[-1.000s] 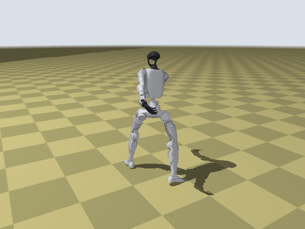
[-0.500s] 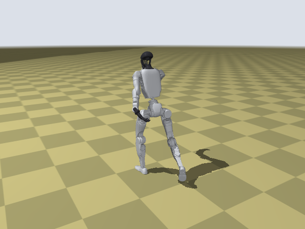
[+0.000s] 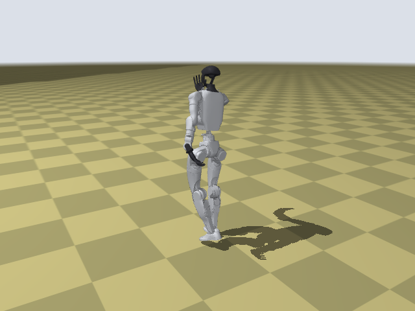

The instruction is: Kungfu

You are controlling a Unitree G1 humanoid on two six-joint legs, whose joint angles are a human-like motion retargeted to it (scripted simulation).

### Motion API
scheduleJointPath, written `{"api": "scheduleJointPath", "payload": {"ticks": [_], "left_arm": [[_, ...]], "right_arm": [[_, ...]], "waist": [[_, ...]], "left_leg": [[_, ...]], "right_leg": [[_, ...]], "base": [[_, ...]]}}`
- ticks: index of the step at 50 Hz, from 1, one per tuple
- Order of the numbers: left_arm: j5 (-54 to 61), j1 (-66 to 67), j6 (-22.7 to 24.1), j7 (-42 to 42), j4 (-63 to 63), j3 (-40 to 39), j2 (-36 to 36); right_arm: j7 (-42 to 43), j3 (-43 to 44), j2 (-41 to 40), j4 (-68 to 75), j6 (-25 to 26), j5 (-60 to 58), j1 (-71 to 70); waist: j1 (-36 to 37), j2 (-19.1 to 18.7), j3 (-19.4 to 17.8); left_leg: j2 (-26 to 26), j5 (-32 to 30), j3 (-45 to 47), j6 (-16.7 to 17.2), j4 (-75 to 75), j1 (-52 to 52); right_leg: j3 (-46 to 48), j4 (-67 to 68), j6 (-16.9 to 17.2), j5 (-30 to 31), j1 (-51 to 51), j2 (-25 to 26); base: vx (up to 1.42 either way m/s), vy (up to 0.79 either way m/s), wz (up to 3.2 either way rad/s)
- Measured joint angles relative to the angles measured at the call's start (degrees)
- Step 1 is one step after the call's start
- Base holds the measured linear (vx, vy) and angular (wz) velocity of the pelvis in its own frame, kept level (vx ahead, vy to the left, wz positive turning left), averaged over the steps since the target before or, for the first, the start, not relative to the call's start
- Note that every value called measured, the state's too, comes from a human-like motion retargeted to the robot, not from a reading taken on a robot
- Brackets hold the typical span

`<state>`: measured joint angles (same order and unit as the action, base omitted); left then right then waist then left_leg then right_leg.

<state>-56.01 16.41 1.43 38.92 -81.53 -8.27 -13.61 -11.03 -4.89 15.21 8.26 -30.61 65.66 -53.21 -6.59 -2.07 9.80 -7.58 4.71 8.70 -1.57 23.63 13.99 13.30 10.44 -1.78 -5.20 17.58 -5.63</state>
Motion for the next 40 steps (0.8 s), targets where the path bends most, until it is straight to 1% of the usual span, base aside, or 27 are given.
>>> {"api": "scheduleJointPath", "payload": {"ticks": [2, 4, 5, 7, 8, 10, 15, 18, 20, 22, 25, 26, 28, 30, 31, 32, 33, 35, 37, 40], "left_arm": [[1.2, -0.04, 1.53, -1.15, -0.31, -0.44, 0.75], [1.51, 0.71, 2.73, -1.45, -0.69, -1.15, 1.43], [1.42, 1.27, 3.01, -1.44, -1.01, -1.55, 1.71], [1.1, 2.6, 2.8, -0.28, -1.64, -1.97, 1.81], [0.78, 3.15, 2.25, 0.57, -1.96, -2.18, 1.79], [0.04, 4.35, 0.83, 1.62, -2.53, -3.06, 2.0], [0.59, 8.67, 0.2, -1.21, -3.66, -6.26, 3.73], [1.33, 11.5, -0.62, -1.87, -5.33, -8.52, 4.93], [1.89, 13.31, -1.46, -1.39, -6.84, -9.99, 5.61], [2.45, 14.75, -2.2, -0.82, -8.45, -11.2, 6.01], [2.56, 16.25, -2.88, -0.79, -10.51, -13.12, 6.31], [2.56, 16.5, -2.95, -1.1, -10.98, -13.93, 6.25], [2.79, 16.69, -2.92, -2.11, -11.92, -15.78, 5.9], [3.52, 16.86, -3.1, -3.62, -12.32, -17.73, 5.36], [4.3, 16.75, -3.42, -4.47, -12.58, -18.67, 4.8], [5.21, 16.5, -3.76, -5.43, -12.88, -19.73, 4.1], [6.41, 15.98, -4.14, -6.58, -13.27, -21.02, 3.16], [9.74, 13.91, -4.52, -9.42, -14.13, -23.53, 0.64], [13.68, 8.95, -4.29, -12.22, -14.87, -24.73, -1.78], [17.06, -1.19, -3.36, -16.7, -15.1, -25.99, -4.85]], "right_arm": [[0.38, 0.35, -0.16, -0.15, -0.38, -0.24, 0.51], [1.39, 0.3, -0.01, 0.24, -0.74, -0.45, 0.73], [1.91, 0.08, 0.13, 0.57, -0.91, -0.57, 0.72], [1.89, -0.13, 0.76, 1.15, -0.77, -0.88, 0.64], [1.41, 0.04, 1.11, 1.35, -0.51, -1.12, 0.61], [0.49, 0.49, 1.48, 1.54, 0.08, -2.04, 0.67], [2.29, 1.37, 1.64, 1.77, -0.99, -3.56, 0.94], [3.1, 1.55, 1.89, 1.91, -1.14, -4.19, 0.8], [2.76, 1.67, 2.21, 2.06, -0.77, -4.56, 0.6], [2.49, 1.73, 2.55, 2.32, -0.63, -5.16, 0.42], [2.74, 1.77, 2.93, 2.82, -0.77, -6.55, 0.25], [2.94, 1.84, 2.91, 3.07, -0.81, -7.0, 0.27], [3.18, 2.07, 2.56, 3.72, -0.89, -7.61, 0.5], [3.35, 2.32, 1.79, 4.79, -0.65, -7.55, 1.11], [3.27, 2.61, 1.4, 5.45, -0.28, -7.4, 1.85], [3.1, 2.85, 0.91, 6.21, 0.07, -7.38, 2.64], [2.75, 2.96, 0.25, 7.13, 0.39, -7.64, 3.51], [1.01, 3.52, -1.09, 9.1, 1.2, -8.97, 6.03], [-1.07, 4.49, -1.93, 12.18, 2.02, -12.4, 8.53], [-3.12, 6.75, -2.26, 20.46, 2.43, -19.42, 11.58]], "waist": [[-1.7, 0.42, -0.55], [-2.33, 1.43, -0.71], [-1.94, 2.07, -0.67], [-1.06, 2.69, -0.21], [-0.35, 2.88, 0.02], [1.07, 3.51, -0.16], [6.08, 5.67, -2.2], [9.35, 6.26, -3.05], [10.71, 6.69, -3.24], [10.68, 7.43, -2.8], [9.63, 8.41, -1.5], [9.46, 8.7, -1.03], [9.71, 9.48, -0.13], [10.52, 11.14, 0.85], [10.85, 11.87, 1.51], [10.88, 12.38, 2.46], [10.33, 12.44, 4.02], [8.74, 11.83, 7.39], [8.44, 11.84, 8.66], [8.54, 9.02, 9.0]], "left_leg": [[3.04, -3.95, 7.27, 5.06, 7.77, 2.14], [5.93, -5.94, 12.95, 7.68, 15.92, 5.33], [6.54, -5.72, 14.42, 8.4, 19.33, 7.22], [5.92, -5.25, 13.77, 11.46, 21.91, 11.14], [5.96, -4.58, 13.8, 11.9, 22.4, 13.29], [6.7, -3.83, 13.9, 10.97, 20.75, 16.66], [9.99, -5.58, 13.71, 5.5, 4.75, 21.48], [11.44, -8.17, 12.49, 3.87, -6.43, 23.42], [12.16, -7.2, 12.81, 3.26, -12.69, 24.95], [12.51, -4.99, 16.97, 1.85, -17.67, 26.28], [12.2, -0.68, 26.77, -0.19, -22.6, 27.19], [12.19, -0.39, 28.4, -1.98, -21.95, 27.25], [12.59, 0.22, 29.21, -5.12, -18.53, 27.26], [12.55, 0.25, 31.76, -7.83, -16.3, 26.05], [12.22, -3.33, 32.5, -8.2, -17.37, 25.04], [12.26, -6.87, 32.94, -8.11, -17.93, 24.46], [13.03, -10.32, 32.75, -7.13, -17.46, 24.72], [16.07, -14.4, 26.9, -5.72, -14.33, 28.0], [19.1, -12.85, 25.91, -4.28, -10.18, 29.64], [22.19, -8.6, 26.83, -3.59, -7.32, 27.29]], "right_leg": [[2.52, -2.01, 0.63, -0.62, -2.99, -0.38], [3.46, -3.64, 1.36, -1.18, -5.28, -0.77], [3.07, -4.3, 1.52, -1.48, -6.17, -0.7], [3.58, -4.96, 1.62, -2.46, -7.4, 0.01], [3.57, -5.01, 1.7, -2.96, -7.65, 0.58], [3.3, -4.81, 1.94, -4.06, -8.52, 1.57], [0.46, -4.29, 3.07, -6.33, -12.0, 3.46], [-1.6, -4.47, 3.61, -7.55, -14.34, 4.83], [-2.45, -4.65, 4.34, -8.32, -15.8, 5.12], [-2.27, -4.8, 5.53, -8.9, -16.73, 4.59], [-0.85, -4.76, 7.91, -8.83, -17.54, 3.48], [-0.52, -4.55, 8.74, -8.32, -17.73, 3.24], [-0.54, -4.02, 10.45, -6.69, -18.17, 2.83], [-1.57, -3.45, 12.59, -3.96, -18.92, 1.74], [-2.25, -3.17, 14.05, -1.92, -19.52, 1.42], [-2.75, -2.94, 15.37, 0.5, -19.85, 1.59], [-2.92, -2.77, 16.43, 3.7, -19.62, 2.74], [-2.08, -1.0, 16.78, 11.83, -17.26, 7.17], [-0.15, 4.1, 16.78, 19.42, -13.79, 8.89], [5.98, 12.57, 16.78, 26.56, -9.82, 10.61]], "base": [[0.29, -0.26, 0.9], [0.4, -0.37, 0.6], [0.43, -0.4, 0.12], [0.33, -0.33, 0.01], [0.43, -0.37, -0.11], [0.53, -0.39, -0.25], [0.43, -0.26, -0.61], [0.46, -0.18, -0.73], [0.68, -0.15, -0.39], [0.73, -0.11, 0.08], [0.75, -0.08, 0.37], [0.64, -0.07, 0.25], [0.69, -0.08, -0.12], [1.0, -0.07, -0.46], [1.05, -0.09, -0.42], [1.05, -0.15, -0.19], [1.05, -0.27, 0.05], [0.91, -0.45, 0.26], [0.72, -0.41, 0.2], [0.69, -0.09, 0.26]]}}
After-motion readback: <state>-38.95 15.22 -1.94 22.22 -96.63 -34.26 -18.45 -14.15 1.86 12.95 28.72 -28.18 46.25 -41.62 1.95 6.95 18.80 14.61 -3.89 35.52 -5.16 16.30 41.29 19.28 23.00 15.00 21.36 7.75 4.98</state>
